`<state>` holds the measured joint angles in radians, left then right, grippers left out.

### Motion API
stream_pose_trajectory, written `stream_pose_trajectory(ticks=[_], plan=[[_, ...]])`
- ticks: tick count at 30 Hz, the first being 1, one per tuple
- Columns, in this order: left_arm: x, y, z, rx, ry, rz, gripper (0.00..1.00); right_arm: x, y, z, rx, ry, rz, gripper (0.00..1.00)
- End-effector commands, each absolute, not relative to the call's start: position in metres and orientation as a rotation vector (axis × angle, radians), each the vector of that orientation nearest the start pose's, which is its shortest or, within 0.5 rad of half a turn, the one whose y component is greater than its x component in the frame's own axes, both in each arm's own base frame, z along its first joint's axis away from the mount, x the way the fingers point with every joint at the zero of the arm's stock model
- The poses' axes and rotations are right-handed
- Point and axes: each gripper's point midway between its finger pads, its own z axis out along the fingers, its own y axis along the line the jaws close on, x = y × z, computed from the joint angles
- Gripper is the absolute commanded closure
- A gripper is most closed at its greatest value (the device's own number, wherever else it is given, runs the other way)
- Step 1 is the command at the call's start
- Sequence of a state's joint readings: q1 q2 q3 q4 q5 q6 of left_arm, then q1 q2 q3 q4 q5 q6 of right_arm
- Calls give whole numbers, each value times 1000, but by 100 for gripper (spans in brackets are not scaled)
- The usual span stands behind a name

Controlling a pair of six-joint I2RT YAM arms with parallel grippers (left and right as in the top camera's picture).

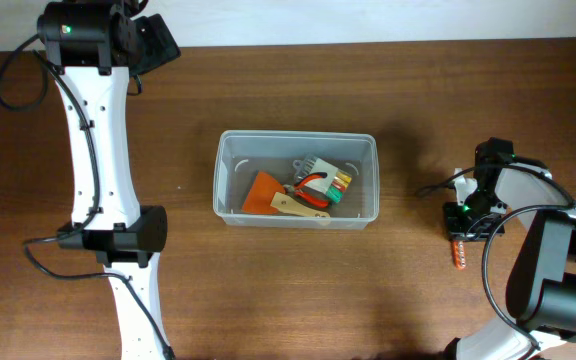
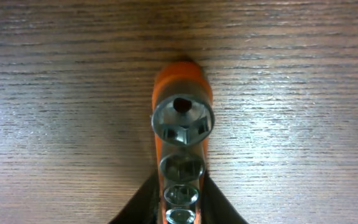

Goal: Pack container
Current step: 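Lift the socket strip, carry it leftward and lower into the container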

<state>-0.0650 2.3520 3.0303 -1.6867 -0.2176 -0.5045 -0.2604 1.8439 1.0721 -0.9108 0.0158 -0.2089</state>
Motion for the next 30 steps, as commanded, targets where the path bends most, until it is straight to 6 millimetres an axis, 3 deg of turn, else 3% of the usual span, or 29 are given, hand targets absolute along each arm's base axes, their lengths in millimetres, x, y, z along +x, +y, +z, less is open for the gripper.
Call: stream_pose_trajectory(ticks=[1, 6, 12, 21, 25, 30], plan=[[485, 7, 311, -622, 2431, 60, 1, 271, -74, -11, 100, 3271, 38, 83], [485, 7, 311, -622, 2431, 60, 1, 284, -78, -1, 99, 3241, 25, 87], [485, 7, 311, -622, 2431, 59, 1, 309, -84, 27, 97, 3195, 6, 95], [485, 7, 311, -622, 2431, 59, 1, 354, -89, 100, 48, 3084, -39, 95], [485, 7, 311, -622, 2431, 59, 1, 376, -72, 137, -109, 3016, -60, 95], [485, 7, 311, -622, 2431, 60, 1, 400, -22, 182, -397, 2890, -80, 95]])
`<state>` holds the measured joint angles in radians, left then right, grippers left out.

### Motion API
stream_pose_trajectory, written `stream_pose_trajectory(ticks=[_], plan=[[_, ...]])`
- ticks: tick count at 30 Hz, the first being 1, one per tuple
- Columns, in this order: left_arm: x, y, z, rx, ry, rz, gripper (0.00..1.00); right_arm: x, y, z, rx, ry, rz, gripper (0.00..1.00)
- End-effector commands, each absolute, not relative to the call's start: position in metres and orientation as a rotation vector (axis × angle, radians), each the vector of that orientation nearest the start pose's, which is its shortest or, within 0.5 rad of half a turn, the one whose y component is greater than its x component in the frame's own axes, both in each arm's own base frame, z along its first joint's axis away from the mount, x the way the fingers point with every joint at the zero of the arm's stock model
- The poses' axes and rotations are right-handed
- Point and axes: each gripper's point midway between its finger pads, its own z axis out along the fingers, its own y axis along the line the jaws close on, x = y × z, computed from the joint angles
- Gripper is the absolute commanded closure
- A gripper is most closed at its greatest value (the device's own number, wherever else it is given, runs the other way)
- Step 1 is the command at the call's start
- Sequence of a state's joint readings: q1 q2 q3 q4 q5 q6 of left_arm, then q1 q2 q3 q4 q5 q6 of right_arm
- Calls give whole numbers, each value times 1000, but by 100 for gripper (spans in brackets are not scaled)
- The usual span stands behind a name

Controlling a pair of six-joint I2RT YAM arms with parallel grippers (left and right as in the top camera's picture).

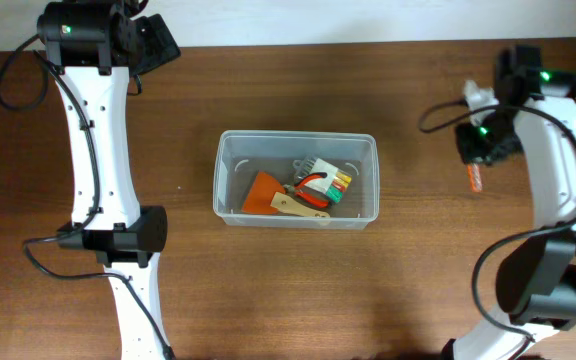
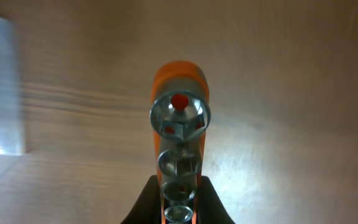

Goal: Pack container
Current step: 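Lift the socket strip, carry it leftward and lower into the container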

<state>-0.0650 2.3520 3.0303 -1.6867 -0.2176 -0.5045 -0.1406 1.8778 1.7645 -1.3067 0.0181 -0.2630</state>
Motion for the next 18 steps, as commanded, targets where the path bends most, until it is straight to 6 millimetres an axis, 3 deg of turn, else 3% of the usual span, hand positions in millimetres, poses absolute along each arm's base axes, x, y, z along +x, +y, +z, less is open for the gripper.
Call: stream_pose_trajectory(ticks=[1, 4, 5, 8, 12, 18], plan=[[485, 7, 311, -622, 2431, 59, 1, 404, -11, 189, -451, 2862, -81, 95], [485, 7, 311, -622, 2431, 60, 1, 414, 32, 209, -587, 2767, -74, 95], [485, 7, 311, -622, 2431, 59, 1, 416, 57, 217, -668, 2721, -66, 95], [485, 7, 311, -622, 2431, 59, 1, 412, 99, 222, -829, 2653, -49, 95], [485, 7, 311, -622, 2431, 59, 1, 398, 145, 222, -1042, 2576, -33, 95], [485, 7, 311, -622, 2431, 60, 1, 382, 187, 221, -1316, 2443, -34, 94]])
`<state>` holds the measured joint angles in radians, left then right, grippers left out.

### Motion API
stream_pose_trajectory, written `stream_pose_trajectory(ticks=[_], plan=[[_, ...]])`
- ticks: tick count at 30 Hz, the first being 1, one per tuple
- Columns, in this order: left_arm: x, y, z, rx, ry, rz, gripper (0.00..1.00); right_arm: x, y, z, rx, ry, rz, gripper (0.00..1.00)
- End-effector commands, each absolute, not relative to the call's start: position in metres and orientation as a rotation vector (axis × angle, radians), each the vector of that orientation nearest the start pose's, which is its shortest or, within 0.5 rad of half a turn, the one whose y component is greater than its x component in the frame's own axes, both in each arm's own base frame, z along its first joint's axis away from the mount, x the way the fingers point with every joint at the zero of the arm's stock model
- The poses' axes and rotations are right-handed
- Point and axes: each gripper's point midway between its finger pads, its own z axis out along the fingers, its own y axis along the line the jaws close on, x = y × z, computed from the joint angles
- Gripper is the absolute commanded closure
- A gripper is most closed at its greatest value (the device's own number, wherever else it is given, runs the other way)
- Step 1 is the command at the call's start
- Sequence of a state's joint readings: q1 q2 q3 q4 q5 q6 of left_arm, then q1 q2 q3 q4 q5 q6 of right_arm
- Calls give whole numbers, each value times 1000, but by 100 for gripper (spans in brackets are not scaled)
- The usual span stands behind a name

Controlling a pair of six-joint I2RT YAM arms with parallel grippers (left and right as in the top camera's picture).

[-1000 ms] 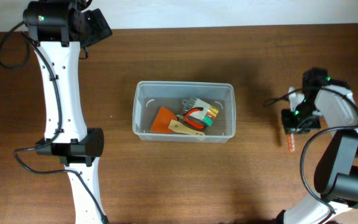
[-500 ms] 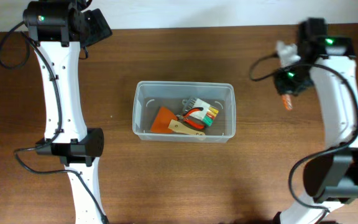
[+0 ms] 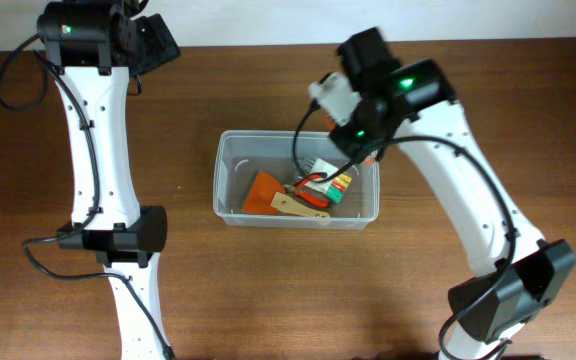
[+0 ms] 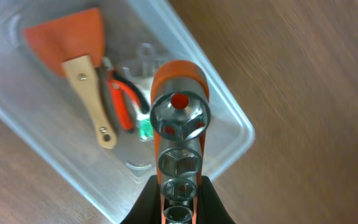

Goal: Pack container
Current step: 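Lift the socket strip, carry it leftward and lower into the container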

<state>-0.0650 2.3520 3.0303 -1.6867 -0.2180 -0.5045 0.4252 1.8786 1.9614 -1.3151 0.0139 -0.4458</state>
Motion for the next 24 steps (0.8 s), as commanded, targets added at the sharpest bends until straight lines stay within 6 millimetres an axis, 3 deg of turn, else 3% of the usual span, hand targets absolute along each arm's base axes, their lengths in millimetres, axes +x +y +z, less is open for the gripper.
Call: stream_pose_trajectory(ticks=[1, 11, 14, 24], plan=[[485, 7, 311, -622, 2431, 59, 1, 381, 190, 221, -1342, 2427, -36, 94], [485, 7, 311, -621, 2431, 60, 1, 385, 194, 207, -1367, 2444, -10, 94], [485, 7, 311, -622, 2431, 59, 1, 382, 204, 195, -1398, 2457, 70, 93], [485, 7, 311, -621, 2431, 59, 1, 382, 204, 156, -1530, 2491, 73, 86]])
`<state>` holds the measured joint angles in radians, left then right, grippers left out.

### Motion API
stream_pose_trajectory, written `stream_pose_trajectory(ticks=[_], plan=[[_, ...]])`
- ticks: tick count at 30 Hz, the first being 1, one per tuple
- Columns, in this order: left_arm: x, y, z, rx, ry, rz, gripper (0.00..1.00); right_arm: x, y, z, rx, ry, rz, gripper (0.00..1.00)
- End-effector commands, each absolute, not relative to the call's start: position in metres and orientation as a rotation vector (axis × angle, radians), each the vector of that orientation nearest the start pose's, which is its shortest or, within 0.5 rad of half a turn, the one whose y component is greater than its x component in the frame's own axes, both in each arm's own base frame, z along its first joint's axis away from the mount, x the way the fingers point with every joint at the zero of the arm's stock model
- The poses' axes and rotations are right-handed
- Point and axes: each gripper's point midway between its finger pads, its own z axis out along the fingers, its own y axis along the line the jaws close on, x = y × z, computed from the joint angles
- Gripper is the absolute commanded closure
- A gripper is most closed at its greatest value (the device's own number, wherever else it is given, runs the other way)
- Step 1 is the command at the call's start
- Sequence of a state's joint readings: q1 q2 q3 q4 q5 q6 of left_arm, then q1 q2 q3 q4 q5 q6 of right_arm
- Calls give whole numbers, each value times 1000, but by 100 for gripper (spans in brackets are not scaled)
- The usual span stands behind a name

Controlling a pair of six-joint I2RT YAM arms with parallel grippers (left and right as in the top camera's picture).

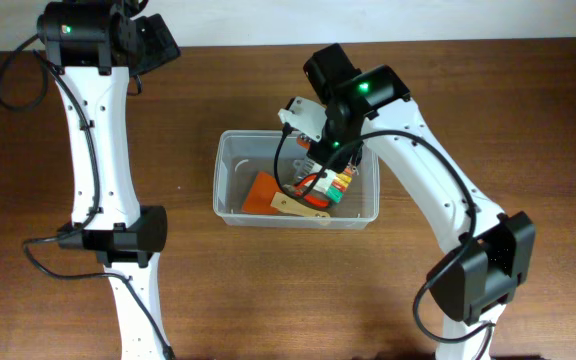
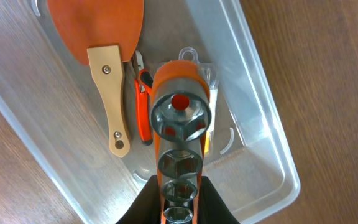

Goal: Pack container
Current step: 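Lift the socket strip, carry it leftward and lower into the container, then release the socket strip inside the container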

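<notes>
The clear plastic container [image 1: 230,210] stands mid-table, its rim also in the wrist view [image 2: 272,143]. Inside lie an orange scraper with a wooden handle [image 2: 101,37], red-handled pliers [image 2: 143,109] and a small pack with coloured pieces [image 1: 340,182]. My right gripper [image 2: 179,208] is shut on an orange socket holder [image 2: 180,124] carrying several steel sockets, held above the container's right half. In the overhead view the right gripper [image 1: 330,148] hangs over the container's back right part. The left gripper is out of view; only the left arm [image 1: 98,120] shows.
Brown wooden table [image 1: 488,120] all round the container. The left arm's white links stand along the table's left side, with its base joint [image 1: 128,235] left of the container. The right arm reaches in from the lower right.
My right gripper, still holding the socket holder, has moved from the container's back right rim to farther left over its inside. The left arm has not moved.
My right gripper was shut on the socket holder lying on the table at the far right. Then it held it lifted at the back right of the table, later at the container's back right rim, and now over the container's interior.
</notes>
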<state>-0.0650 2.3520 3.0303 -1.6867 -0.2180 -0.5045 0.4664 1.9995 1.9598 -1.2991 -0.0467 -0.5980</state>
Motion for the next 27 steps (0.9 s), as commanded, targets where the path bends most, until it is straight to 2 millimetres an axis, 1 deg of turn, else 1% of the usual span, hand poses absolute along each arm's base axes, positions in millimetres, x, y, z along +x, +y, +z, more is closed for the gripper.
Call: stream_pose_trajectory(ticks=[1, 8, 12, 14, 19, 27], plan=[[485, 7, 311, -621, 2431, 60, 1, 381, 203, 153, -1545, 2495, 73, 86], [485, 7, 311, -622, 2431, 60, 1, 373, 199, 126, -1578, 2539, 82, 86], [485, 7, 311, -622, 2431, 60, 1, 365, 195, 107, -1596, 2573, 88, 86], [485, 7, 311, -622, 2431, 59, 1, 362, 194, 101, -1603, 2586, 91, 86], [485, 7, 311, -622, 2431, 60, 1, 359, 193, 95, -1609, 2595, 93, 86], [485, 7, 311, -622, 2431, 60, 1, 366, 196, 95, -1592, 2566, 89, 81]])
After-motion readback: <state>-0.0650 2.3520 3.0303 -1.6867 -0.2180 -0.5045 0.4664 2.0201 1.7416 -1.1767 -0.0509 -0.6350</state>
